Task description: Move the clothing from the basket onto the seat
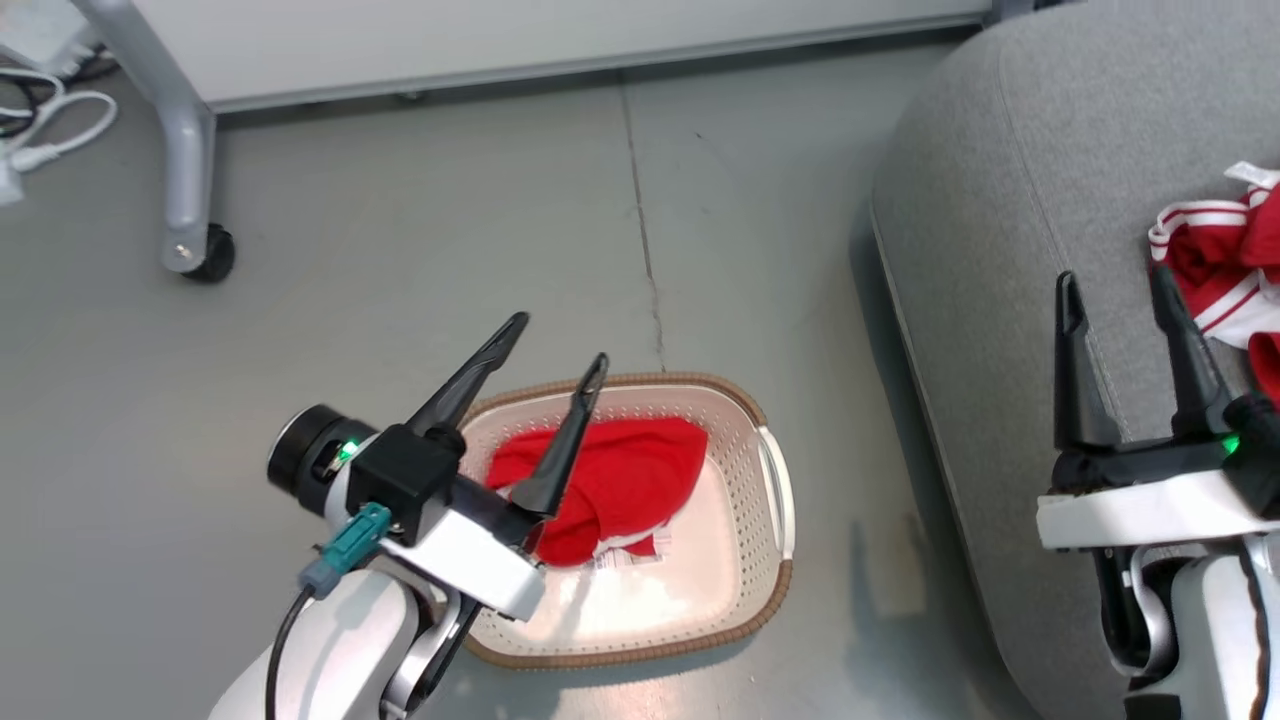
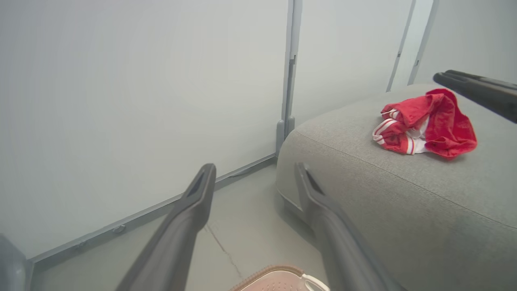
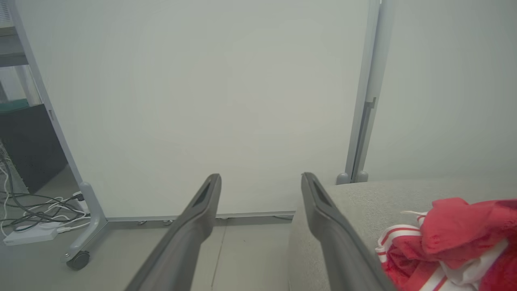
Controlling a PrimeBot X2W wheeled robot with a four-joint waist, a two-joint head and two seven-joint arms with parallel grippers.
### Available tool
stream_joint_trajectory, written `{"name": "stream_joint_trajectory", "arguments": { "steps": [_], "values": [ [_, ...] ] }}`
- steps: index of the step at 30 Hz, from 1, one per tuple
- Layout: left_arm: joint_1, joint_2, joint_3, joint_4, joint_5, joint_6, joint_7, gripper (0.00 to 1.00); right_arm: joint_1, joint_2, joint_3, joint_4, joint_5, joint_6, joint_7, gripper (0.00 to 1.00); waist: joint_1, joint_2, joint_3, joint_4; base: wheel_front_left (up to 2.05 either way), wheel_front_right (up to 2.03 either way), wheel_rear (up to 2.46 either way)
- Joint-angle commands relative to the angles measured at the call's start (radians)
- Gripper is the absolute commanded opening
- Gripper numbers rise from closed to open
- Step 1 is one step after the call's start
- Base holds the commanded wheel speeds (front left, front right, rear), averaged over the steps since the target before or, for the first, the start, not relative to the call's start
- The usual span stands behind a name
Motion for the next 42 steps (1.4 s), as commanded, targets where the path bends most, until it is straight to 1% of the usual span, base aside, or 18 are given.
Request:
{"name": "stream_joint_trajectory", "arguments": {
  "steps": [1, 8, 12, 18, 25, 31, 42],
  "values": [
    [0.017, 0.004, 0.013, 0.006, -0.008, 0.011, -0.005, 1.0, 0.016, -0.006, 0.006, -0.003, 0.004, 0.002, 0.0, 1.0, 0.0, -0.0001, -0.038, 0.023, 0.0, 0.0, 0.0],
    [0.122, 0.011, 0.1, 0.004, -0.053, 0.054, -0.012, 1.0, 0.088, -0.005, 0.075, -0.023, 0.021, 0.002, 0.023, 1.0, 0.0, -0.0001, -0.112, 0.036, 0.0, 0.0, 0.0],
    [0.178, 0.021, 0.151, -0.007, -0.062, 0.078, -0.012, 1.0, 0.12, -0.006, 0.096, -0.03, 0.024, 0.002, 0.035, 1.0, 0.0, -0.0001, -0.151, 0.041, 0.0, 0.0, 0.0],
    [0.264, 0.026, 0.232, -0.02, -0.077, 0.091, -0.012, 1.0, 0.162, -0.006, 0.115, -0.03, 0.036, 0.002, 0.046, 1.0, 0.0, -0.0001, -0.196, 0.047, 0.0, 0.0, 0.0],
    [0.347, 0.029, 0.301, -0.03, -0.063, 0.102, -0.012, 1.0, 0.198, -0.005, 0.123, -0.02, 0.043, 0.002, 0.054, 1.0, 0.0, -0.0001, -0.239, 0.053, 0.0, 0.0, 0.0],
    [0.397, 0.023, 0.331, -0.03, -0.047, 0.109, -0.012, 1.0, 0.232, -0.005, 0.09, -0.018, 0.058, 0.002, 0.058, 1.0, 0.0, -0.0001, -0.266, 0.063, 0.0, 0.0, 0.0],
    [0.447, 0.015, 0.373, -0.011, -0.027, 0.079, -0.012, 1.0, 0.282, -0.005, 0.058, -0.017, 0.066, 0.002, 0.087, 1.0, 0.0, -0.0001, -0.301, 0.068, 0.0, 0.0, 0.0]
  ]
}}
